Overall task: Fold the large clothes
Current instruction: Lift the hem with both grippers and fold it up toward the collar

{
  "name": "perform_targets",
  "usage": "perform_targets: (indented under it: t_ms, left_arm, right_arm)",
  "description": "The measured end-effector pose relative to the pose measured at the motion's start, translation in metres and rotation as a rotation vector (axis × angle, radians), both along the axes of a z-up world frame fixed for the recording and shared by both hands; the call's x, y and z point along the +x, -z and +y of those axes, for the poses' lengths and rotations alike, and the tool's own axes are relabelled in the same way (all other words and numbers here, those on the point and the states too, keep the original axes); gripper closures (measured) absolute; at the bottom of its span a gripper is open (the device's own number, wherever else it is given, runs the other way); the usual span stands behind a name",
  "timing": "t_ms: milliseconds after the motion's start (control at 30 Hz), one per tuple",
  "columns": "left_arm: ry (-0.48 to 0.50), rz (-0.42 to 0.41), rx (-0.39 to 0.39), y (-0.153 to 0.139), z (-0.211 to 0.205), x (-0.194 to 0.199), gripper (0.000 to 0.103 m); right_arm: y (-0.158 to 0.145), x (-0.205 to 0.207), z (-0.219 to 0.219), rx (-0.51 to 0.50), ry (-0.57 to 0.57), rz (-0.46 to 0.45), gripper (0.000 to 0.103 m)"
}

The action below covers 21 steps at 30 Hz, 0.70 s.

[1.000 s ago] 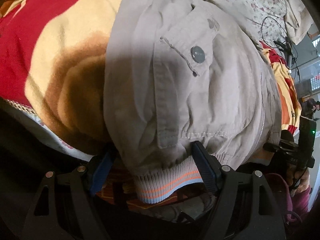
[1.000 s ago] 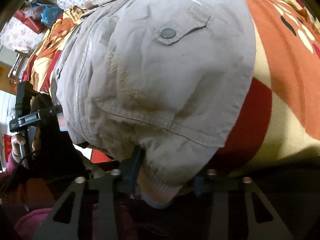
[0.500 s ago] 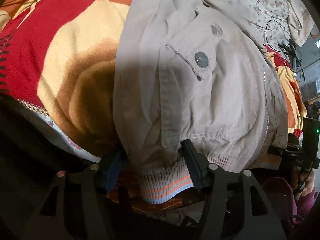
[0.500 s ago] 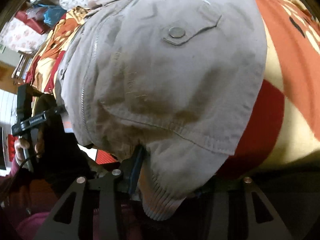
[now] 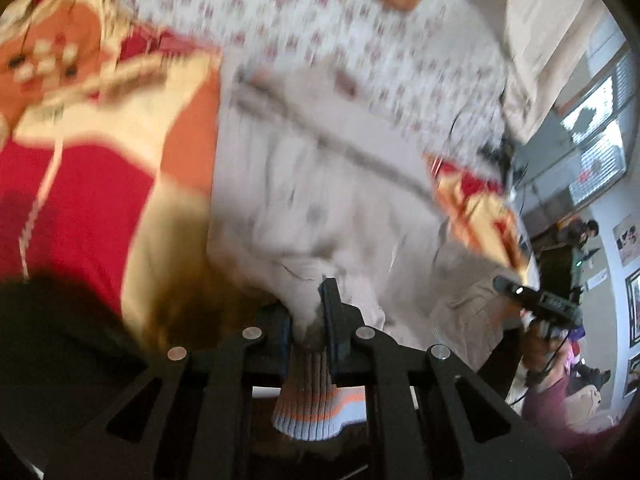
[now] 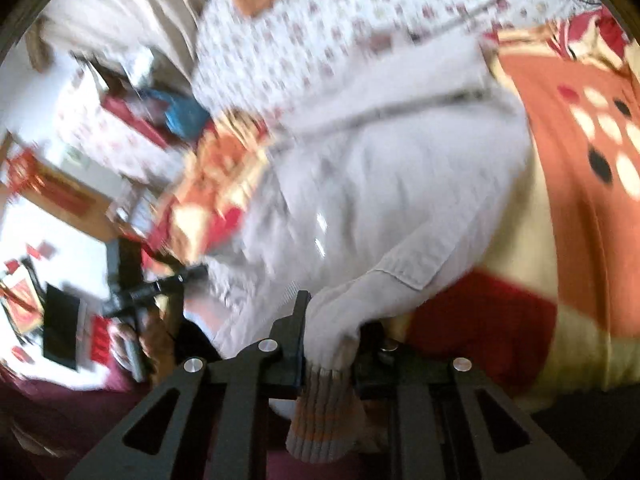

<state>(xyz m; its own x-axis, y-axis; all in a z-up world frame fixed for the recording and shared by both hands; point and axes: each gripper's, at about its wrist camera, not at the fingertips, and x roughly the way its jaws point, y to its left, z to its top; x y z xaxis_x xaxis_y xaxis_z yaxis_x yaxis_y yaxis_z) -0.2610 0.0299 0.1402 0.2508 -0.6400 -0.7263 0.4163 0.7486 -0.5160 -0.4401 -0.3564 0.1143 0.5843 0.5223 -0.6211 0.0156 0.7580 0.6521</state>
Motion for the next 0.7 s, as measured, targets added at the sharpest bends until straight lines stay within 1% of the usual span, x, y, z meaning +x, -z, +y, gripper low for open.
perform_targets:
  t_ms: [67, 133, 200, 300, 367, 433, 500, 600, 667, 700]
  left_arm:
    - [-0.018, -0.065, -0.015, -0.019, -0.007, 0.022, 0.092]
    - [-0.039, -0.106, -0.028, -0.030, -0.027, 0.041, 0.092]
    - [-0.065, -0.130, -0.052, -0.037, -0.032, 0.069, 0.092]
    - [-0.120, -0.142, -0.074, -0.035, -0.051, 0.119, 0.092]
    - [-0.149, -0.142, -0.076, -0.030, -0.068, 0.147, 0.093]
    - [-0.186, -0.165, -0.051, -0.020, -0.084, 0.180, 0.093]
    - [-0.215, -0.140, -0.039, -0.006, -0.096, 0.208, 0.093]
    - [-0.248, -0.082, -0.045, 0.023, -0.110, 0.245, 0.093]
    - [-0.245, -0.066, -0.059, 0.037, -0.114, 0.260, 0.092]
    - [-0.248, -0.052, -0.081, 0.045, -0.114, 0.268, 0.091]
  right_arm:
    - [-0.009, 0.018, -0.005, -0.002, 0.031, -0.041, 0.088]
    - [-0.018, 0.039, -0.017, 0.015, 0.068, -0.071, 0.088]
    - [-0.024, 0.066, -0.032, 0.025, 0.114, -0.089, 0.088]
    - [-0.031, 0.103, -0.057, 0.038, 0.177, -0.095, 0.088]
    - [-0.029, 0.129, -0.075, 0.049, 0.225, -0.081, 0.088]
    - [-0.022, 0.161, -0.094, 0.046, 0.268, -0.062, 0.088]
    - [-0.011, 0.188, -0.110, 0.050, 0.305, -0.039, 0.088]
    - [0.013, 0.224, -0.130, 0.047, 0.341, 0.003, 0.089]
    - [0.027, 0.242, -0.134, 0.028, 0.334, 0.010, 0.088]
    - [0.036, 0.252, -0.136, 0.018, 0.331, 0.004, 0.087]
